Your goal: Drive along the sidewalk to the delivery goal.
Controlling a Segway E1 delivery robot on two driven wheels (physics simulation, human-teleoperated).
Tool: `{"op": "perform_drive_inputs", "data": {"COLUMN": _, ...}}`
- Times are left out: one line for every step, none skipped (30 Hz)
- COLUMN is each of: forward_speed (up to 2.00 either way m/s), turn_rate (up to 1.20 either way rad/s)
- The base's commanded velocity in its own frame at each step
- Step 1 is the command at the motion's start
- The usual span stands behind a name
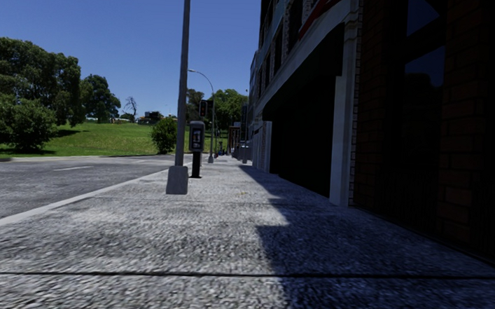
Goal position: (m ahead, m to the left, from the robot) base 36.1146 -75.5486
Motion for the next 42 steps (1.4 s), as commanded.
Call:
{"op": "perform_drive_inputs", "data": {"forward_speed": 2.00, "turn_rate": 0.00}}
{"op": "perform_drive_inputs", "data": {"forward_speed": 2.00, "turn_rate": 0.00}}
{"op": "perform_drive_inputs", "data": {"forward_speed": 2.00, "turn_rate": 0.00}}
{"op": "perform_drive_inputs", "data": {"forward_speed": 2.00, "turn_rate": 0.00}}
{"op": "perform_drive_inputs", "data": {"forward_speed": 2.00, "turn_rate": 0.00}}
{"op": "perform_drive_inputs", "data": {"forward_speed": 2.00, "turn_rate": 0.00}}
{"op": "perform_drive_inputs", "data": {"forward_speed": 2.00, "turn_rate": 0.00}}
{"op": "perform_drive_inputs", "data": {"forward_speed": 2.00, "turn_rate": 0.00}}
{"op": "perform_drive_inputs", "data": {"forward_speed": 2.00, "turn_rate": 0.00}}
{"op": "perform_drive_inputs", "data": {"forward_speed": 2.00, "turn_rate": 0.00}}
{"op": "perform_drive_inputs", "data": {"forward_speed": 2.00, "turn_rate": 0.00}}
{"op": "perform_drive_inputs", "data": {"forward_speed": 2.00, "turn_rate": 0.00}}
{"op": "perform_drive_inputs", "data": {"forward_speed": 2.00, "turn_rate": 0.00}}
{"op": "perform_drive_inputs", "data": {"forward_speed": 2.00, "turn_rate": 0.00}}
{"op": "perform_drive_inputs", "data": {"forward_speed": 2.00, "turn_rate": 0.00}}
{"op": "perform_drive_inputs", "data": {"forward_speed": 2.00, "turn_rate": 0.00}}
{"op": "perform_drive_inputs", "data": {"forward_speed": 2.00, "turn_rate": 0.00}}
{"op": "perform_drive_inputs", "data": {"forward_speed": 2.00, "turn_rate": 0.00}}
{"op": "perform_drive_inputs", "data": {"forward_speed": 2.00, "turn_rate": 0.00}}
{"op": "perform_drive_inputs", "data": {"forward_speed": 2.00, "turn_rate": 0.00}}
{"op": "perform_drive_inputs", "data": {"forward_speed": 2.00, "turn_rate": 0.00}}
{"op": "perform_drive_inputs", "data": {"forward_speed": 2.00, "turn_rate": 0.00}}
{"op": "perform_drive_inputs", "data": {"forward_speed": 2.00, "turn_rate": 0.00}}
{"op": "perform_drive_inputs", "data": {"forward_speed": 2.00, "turn_rate": 0.00}}
{"op": "perform_drive_inputs", "data": {"forward_speed": 2.00, "turn_rate": 0.00}}
{"op": "perform_drive_inputs", "data": {"forward_speed": 2.00, "turn_rate": 0.00}}
{"op": "perform_drive_inputs", "data": {"forward_speed": 2.00, "turn_rate": 0.00}}
{"op": "perform_drive_inputs", "data": {"forward_speed": 2.00, "turn_rate": 0.00}}
{"op": "perform_drive_inputs", "data": {"forward_speed": 2.00, "turn_rate": 0.00}}
{"op": "perform_drive_inputs", "data": {"forward_speed": 2.00, "turn_rate": 0.00}}
{"op": "perform_drive_inputs", "data": {"forward_speed": 2.00, "turn_rate": 0.00}}
{"op": "perform_drive_inputs", "data": {"forward_speed": 2.00, "turn_rate": 0.00}}
{"op": "perform_drive_inputs", "data": {"forward_speed": 2.00, "turn_rate": 0.00}}
{"op": "perform_drive_inputs", "data": {"forward_speed": 2.00, "turn_rate": 0.00}}
{"op": "perform_drive_inputs", "data": {"forward_speed": 2.00, "turn_rate": 0.00}}
{"op": "perform_drive_inputs", "data": {"forward_speed": 2.00, "turn_rate": 0.00}}
{"op": "perform_drive_inputs", "data": {"forward_speed": 2.00, "turn_rate": 0.00}}
{"op": "perform_drive_inputs", "data": {"forward_speed": 2.00, "turn_rate": 0.00}}
{"op": "perform_drive_inputs", "data": {"forward_speed": 2.00, "turn_rate": 0.00}}
{"op": "perform_drive_inputs", "data": {"forward_speed": 2.00, "turn_rate": 0.00}}
{"op": "perform_drive_inputs", "data": {"forward_speed": 2.00, "turn_rate": 0.00}}
{"op": "perform_drive_inputs", "data": {"forward_speed": 2.00, "turn_rate": 0.00}}
